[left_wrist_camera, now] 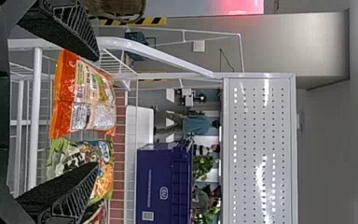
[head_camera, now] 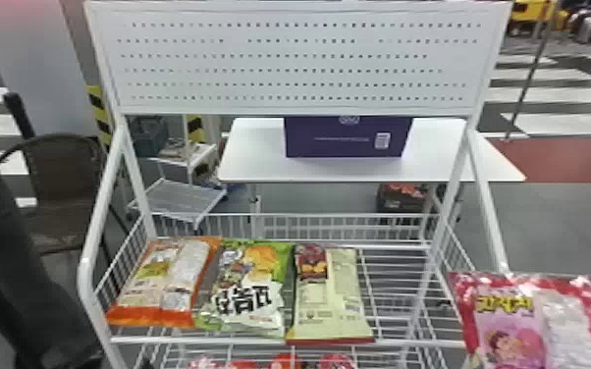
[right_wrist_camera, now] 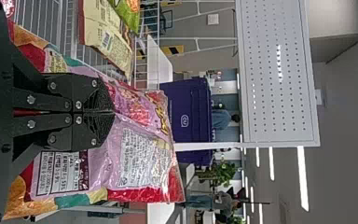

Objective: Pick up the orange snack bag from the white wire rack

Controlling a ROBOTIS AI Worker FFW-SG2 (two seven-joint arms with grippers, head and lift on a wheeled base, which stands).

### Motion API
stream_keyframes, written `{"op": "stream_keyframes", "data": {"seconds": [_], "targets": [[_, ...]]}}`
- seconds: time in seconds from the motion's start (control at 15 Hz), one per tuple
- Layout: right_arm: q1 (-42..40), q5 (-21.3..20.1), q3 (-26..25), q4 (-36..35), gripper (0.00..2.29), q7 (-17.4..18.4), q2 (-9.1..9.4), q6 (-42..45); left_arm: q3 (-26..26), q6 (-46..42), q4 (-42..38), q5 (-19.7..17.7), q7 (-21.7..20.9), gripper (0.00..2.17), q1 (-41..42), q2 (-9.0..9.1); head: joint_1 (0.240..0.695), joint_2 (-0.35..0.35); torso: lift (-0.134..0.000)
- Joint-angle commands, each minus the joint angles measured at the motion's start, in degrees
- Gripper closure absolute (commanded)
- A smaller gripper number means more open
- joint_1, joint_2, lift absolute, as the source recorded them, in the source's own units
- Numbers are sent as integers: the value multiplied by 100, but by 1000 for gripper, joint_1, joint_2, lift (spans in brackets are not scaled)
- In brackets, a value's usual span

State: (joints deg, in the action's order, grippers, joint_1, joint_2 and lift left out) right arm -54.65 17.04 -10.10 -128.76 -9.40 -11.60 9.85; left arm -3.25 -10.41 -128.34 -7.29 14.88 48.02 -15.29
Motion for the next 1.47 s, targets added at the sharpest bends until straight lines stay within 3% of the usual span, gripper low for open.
{"op": "stream_keyframes", "data": {"seconds": [0.0,0.6,1.0,1.13,1.27,1.4], "targets": [[-2,1,-1,0,2142,0,0,3,0,0,2,0,-2,87,-12,-1,499,0,0],[-19,1,35,-35,2142,0,-18,3,-18,281,29,-18,-55,87,-197,8,499,0,0],[-63,-7,114,-62,2142,-27,26,56,-554,1758,995,0,-160,87,-2165,17,499,0,0],[-99,1,87,-88,2142,-35,26,56,-650,2338,1408,-106,-169,87,-2798,35,499,0,0],[-107,1,78,-79,2142,-35,26,74,-606,2672,1655,-440,-292,87,-3176,35,499,0,0],[-107,1,87,-79,2142,-35,18,74,-598,2742,1945,-440,-292,87,-3449,26,499,0,0]]}}
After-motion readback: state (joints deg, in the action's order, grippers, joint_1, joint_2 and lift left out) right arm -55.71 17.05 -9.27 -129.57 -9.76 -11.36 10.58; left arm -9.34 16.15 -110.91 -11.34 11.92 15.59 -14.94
